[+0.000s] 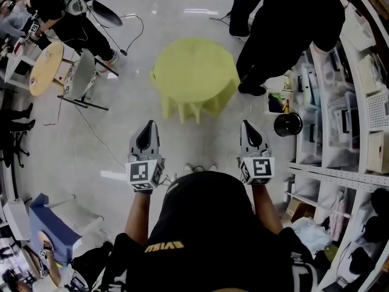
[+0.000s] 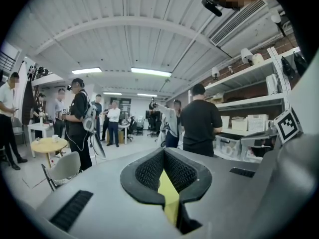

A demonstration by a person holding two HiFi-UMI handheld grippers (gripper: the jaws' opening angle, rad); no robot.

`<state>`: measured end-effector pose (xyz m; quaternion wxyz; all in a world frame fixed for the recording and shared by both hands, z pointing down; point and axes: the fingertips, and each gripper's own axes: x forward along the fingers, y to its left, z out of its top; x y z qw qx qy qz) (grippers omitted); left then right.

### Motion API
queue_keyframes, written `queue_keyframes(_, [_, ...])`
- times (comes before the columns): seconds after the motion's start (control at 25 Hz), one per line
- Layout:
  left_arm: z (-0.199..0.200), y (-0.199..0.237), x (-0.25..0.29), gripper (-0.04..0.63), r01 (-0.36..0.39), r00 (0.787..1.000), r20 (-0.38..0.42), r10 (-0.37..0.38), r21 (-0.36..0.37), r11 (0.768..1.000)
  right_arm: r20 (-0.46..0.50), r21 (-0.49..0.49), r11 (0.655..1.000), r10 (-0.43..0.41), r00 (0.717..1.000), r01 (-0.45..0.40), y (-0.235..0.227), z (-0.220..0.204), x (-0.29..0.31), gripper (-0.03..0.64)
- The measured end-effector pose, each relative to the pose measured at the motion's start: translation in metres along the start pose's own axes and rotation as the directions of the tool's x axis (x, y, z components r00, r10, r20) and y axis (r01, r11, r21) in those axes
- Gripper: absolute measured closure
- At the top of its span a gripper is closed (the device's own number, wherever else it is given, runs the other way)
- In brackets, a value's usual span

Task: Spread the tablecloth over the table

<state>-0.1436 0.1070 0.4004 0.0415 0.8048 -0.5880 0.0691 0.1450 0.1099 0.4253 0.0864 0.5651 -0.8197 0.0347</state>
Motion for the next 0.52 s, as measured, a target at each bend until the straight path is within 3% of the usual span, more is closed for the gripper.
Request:
queue_keyframes(0.12, [-0.002, -0.005, 0.000, 0.577, 0.005, 1.000, 0.003, -0.005, -0.004, 1.000, -0.001, 0.007, 1.000, -0.002, 1.000, 0.002, -0.002, -0.002, 0.000, 0.614])
queue_keyframes(0.28, [-0.013, -0.002, -0.013, 0.577, -0.004, 1.000, -0.013, 0.003, -0.128, 0.992, -0.040, -0.003, 1.000, -0.005, 0.999, 0.005, -0.003, -0.010, -0.013, 0.614])
queue_keyframes(0.52, [-0.002, 0.011, -0.016, 0.577, -0.019, 1.000, -0.015, 0.017, -0.141, 0.990, -0.047, -0.009, 1.000, -0.012, 0.999, 0.012, -0.007, -0.002, -0.013, 0.614])
